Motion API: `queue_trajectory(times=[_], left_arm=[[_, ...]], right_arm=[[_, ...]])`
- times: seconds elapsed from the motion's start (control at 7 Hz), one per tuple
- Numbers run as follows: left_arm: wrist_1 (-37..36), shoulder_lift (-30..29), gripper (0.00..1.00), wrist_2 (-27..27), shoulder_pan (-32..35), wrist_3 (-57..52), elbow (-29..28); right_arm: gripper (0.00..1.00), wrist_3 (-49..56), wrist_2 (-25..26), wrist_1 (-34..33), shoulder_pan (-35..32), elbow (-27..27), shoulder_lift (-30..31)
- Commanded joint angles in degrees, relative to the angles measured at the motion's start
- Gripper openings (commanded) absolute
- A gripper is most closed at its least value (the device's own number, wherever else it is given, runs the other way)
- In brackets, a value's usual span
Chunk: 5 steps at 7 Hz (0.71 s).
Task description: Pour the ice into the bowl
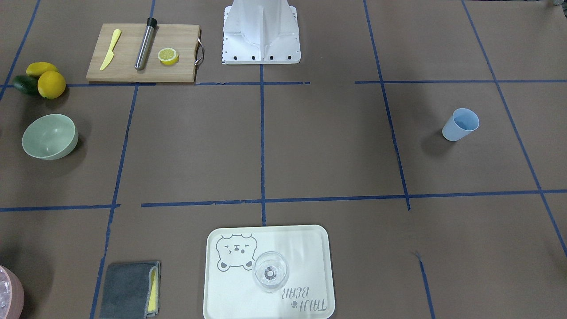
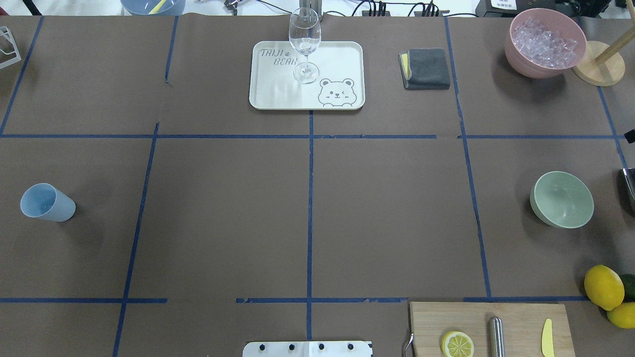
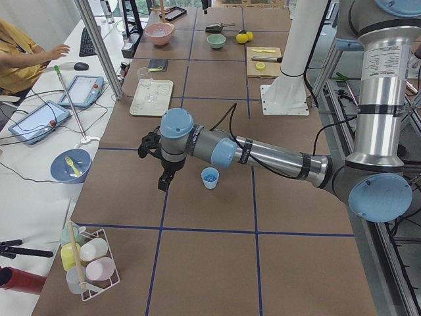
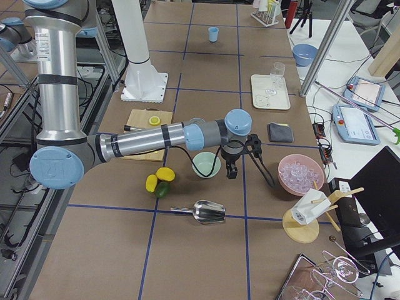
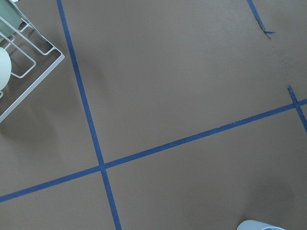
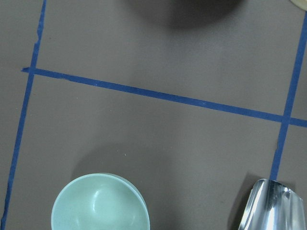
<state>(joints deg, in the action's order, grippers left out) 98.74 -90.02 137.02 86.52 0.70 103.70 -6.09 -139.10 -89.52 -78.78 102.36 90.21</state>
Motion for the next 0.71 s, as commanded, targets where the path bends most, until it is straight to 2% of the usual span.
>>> queue_trajectory(times=[0.0, 0.14, 0.43, 0.57], left_arm=[[-0.04, -0.15, 1.00, -0.09, -0.03, 0.09, 0.19], [-0.04, -0.59, 1.00, 0.00, -0.03, 0.09, -0.94], [-0.13, 0.02, 1.00, -0.09, -0.03, 0.17, -0.43], [-0.13, 0.11, 1.00, 0.00, -0.03, 0.18, -0.43]], right_arm=[[1.00, -4.86, -0.03, 4.06, 2.99, 0.03, 0.14], [1.00, -12.81, -0.12, 8.79, 6.15, 0.03, 0.31], [1.00, -29.70, 1.62, 23.70, 10.46, -0.58, 4.42], [1.00, -31.94, 3.46, 26.91, 11.70, -2.24, 6.10]])
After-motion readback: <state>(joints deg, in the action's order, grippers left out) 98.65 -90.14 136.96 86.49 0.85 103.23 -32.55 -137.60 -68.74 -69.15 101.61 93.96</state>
